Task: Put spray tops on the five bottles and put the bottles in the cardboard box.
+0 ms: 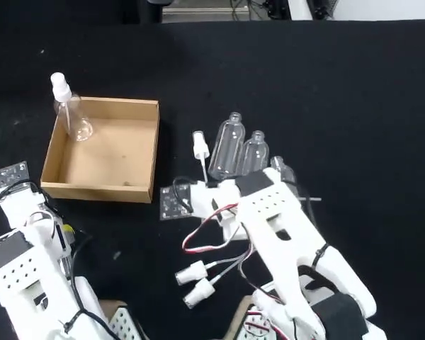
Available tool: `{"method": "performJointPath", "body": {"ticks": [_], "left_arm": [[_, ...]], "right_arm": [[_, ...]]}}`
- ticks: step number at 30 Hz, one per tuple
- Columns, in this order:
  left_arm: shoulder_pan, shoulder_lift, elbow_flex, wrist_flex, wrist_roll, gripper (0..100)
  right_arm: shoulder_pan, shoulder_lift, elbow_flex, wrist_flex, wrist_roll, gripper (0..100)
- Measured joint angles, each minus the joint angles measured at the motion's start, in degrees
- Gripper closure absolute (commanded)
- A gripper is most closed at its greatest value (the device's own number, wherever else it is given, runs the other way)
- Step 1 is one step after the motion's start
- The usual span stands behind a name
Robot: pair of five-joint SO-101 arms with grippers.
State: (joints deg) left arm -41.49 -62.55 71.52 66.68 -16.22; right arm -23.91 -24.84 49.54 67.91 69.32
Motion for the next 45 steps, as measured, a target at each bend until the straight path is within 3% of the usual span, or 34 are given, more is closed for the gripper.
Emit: {"method": "performJointPath", "body": {"ticks": [13, 15, 18, 21, 27, 39, 45], "left_arm": [[0.00, 0.00, 0.00, 0.00, 0.00, 97], [0.00, 0.00, 0.00, 0.00, 0.00, 97], [0.00, 0.00, 0.00, 0.00, 0.00, 97], [0.00, 0.00, 0.00, 0.00, 0.00, 97], [0.00, 0.00, 0.00, 0.00, 0.00, 97], [0.09, -3.16, -2.64, 0.00, -0.70, 97], [7.91, -13.10, -9.32, 0.00, -2.73, 97]], "right_arm": [[3.43, 12.57, -2.11, -3.87, 0.35, 77.8], [3.69, 13.89, -2.11, -4.48, 0.35, 82.0], [3.60, 14.77, -2.11, -5.71, 0.35, 99.2], [3.60, 14.77, -2.11, -6.95, -0.88, 97.4], [3.60, 12.48, -8.53, -4.84, -12.48, 98.8], [3.69, -6.42, -39.21, 14.15, -44.75, 98.7], [3.69, -6.68, -56.09, 15.47, -59.69, 98.7]]}}
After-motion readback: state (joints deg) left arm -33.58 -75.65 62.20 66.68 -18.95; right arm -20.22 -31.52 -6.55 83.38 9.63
